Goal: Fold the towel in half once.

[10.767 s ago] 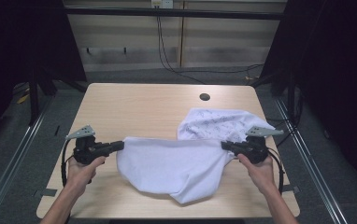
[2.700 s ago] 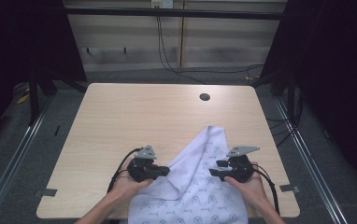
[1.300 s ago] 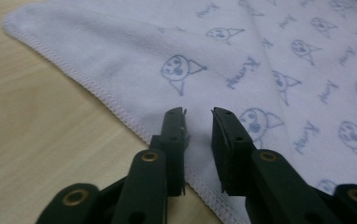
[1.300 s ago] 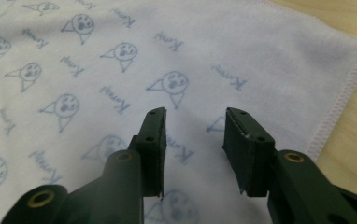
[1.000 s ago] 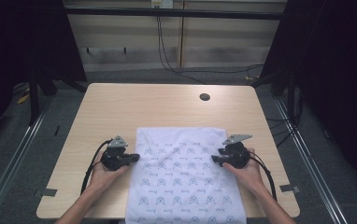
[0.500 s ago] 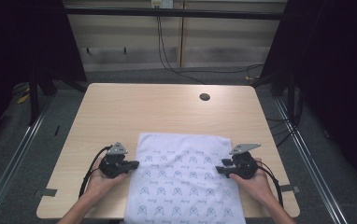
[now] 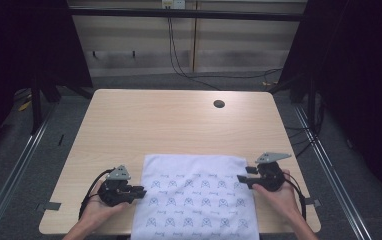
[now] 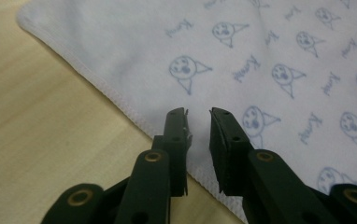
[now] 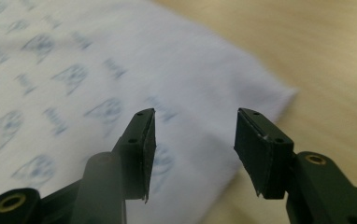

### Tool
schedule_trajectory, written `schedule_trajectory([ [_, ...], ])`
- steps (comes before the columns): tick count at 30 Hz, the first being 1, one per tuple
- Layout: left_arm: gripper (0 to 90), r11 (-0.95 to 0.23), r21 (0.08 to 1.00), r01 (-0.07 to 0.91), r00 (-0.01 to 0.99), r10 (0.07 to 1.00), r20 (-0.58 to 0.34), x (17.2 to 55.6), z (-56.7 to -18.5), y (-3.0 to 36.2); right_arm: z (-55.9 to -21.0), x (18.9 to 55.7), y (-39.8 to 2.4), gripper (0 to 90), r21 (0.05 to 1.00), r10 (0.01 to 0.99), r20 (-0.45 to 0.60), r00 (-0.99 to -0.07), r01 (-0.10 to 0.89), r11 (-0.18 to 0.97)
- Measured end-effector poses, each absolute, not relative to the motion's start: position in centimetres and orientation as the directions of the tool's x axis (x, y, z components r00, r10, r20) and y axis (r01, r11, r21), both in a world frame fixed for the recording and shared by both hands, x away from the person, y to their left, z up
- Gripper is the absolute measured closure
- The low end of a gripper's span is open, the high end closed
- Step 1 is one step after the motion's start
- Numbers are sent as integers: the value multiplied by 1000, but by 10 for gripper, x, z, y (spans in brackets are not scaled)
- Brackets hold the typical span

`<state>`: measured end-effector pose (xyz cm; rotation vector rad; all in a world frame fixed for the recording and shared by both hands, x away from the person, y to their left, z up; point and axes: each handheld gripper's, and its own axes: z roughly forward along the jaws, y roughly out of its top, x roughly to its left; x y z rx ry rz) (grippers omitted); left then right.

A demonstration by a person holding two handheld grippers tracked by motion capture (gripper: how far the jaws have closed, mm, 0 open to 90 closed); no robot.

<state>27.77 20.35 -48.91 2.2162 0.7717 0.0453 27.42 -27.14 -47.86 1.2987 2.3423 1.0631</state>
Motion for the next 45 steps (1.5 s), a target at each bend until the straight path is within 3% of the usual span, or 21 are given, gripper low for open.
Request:
schedule_trajectory([
  [12,599,-452,710,540,759,626,-180,327,-484,196,-494,325,-275,480,674,846,78,-527,653,345],
  [17,553,-400,719,568,716,671,-191,351,-484,200,-499,326,-274,563,665,827,95,-554,654,361],
  [22,509,-391,711,585,701,684,-201,360,-488,198,-500,328,-275,802,669,807,140,-574,656,350],
  [24,494,-379,721,580,694,693,-194,365,-488,198,-500,328,-275,835,671,803,161,-575,660,338],
  [27,482,-391,702,594,668,726,-161,371,-491,196,-499,327,-274,842,665,801,180,-571,670,329],
  [35,470,-449,692,566,714,686,-139,372,-495,183,-498,326,-274,829,679,795,179,-579,658,326],
  [41,489,-493,687,534,738,668,-95,369,-499,175,-496,323,-272,816,686,797,170,-580,651,327],
  [45,731,-482,694,535,772,612,-171,368,-501,175,-497,324,-273,817,690,789,191,-585,652,316],
])
